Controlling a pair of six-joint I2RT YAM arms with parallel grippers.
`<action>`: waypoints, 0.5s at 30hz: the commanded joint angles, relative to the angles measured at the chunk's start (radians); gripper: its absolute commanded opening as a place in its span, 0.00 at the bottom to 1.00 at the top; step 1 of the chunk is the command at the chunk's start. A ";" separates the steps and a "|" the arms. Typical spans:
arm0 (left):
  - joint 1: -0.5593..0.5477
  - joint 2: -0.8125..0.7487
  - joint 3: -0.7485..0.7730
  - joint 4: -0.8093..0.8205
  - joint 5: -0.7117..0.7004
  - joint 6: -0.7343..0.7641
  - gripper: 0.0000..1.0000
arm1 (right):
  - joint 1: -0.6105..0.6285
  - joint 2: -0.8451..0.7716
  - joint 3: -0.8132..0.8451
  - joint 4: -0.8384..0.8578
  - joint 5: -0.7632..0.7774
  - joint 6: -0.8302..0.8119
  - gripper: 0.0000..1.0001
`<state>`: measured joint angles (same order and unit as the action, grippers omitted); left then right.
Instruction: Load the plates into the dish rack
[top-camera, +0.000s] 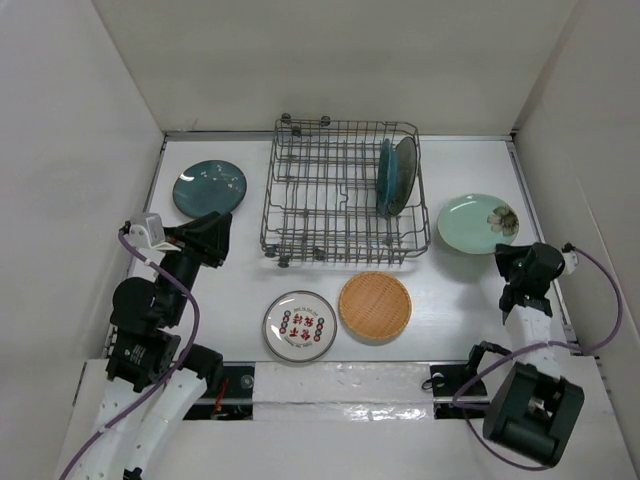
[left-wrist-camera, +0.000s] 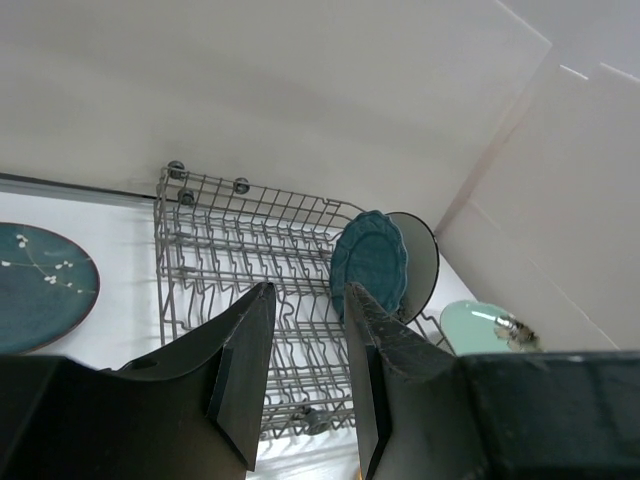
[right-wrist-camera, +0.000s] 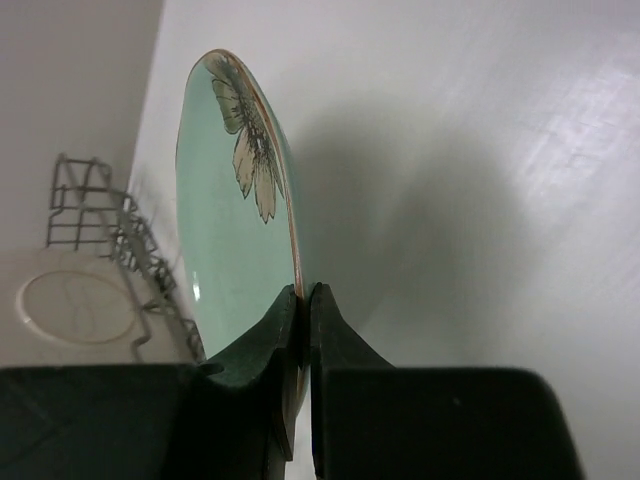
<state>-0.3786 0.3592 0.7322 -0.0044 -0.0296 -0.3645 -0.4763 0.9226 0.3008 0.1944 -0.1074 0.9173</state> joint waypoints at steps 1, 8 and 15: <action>-0.003 0.020 -0.005 0.044 -0.010 0.009 0.30 | 0.088 -0.148 0.181 0.059 0.148 0.014 0.00; -0.003 0.030 -0.004 0.040 -0.024 0.013 0.30 | 0.321 -0.177 0.451 0.028 0.284 -0.130 0.00; -0.003 0.032 -0.007 0.041 -0.027 0.015 0.30 | 0.675 0.100 0.818 -0.032 0.386 -0.366 0.00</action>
<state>-0.3786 0.3813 0.7307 -0.0044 -0.0490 -0.3634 0.0933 0.9272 0.9596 0.0513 0.2153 0.6624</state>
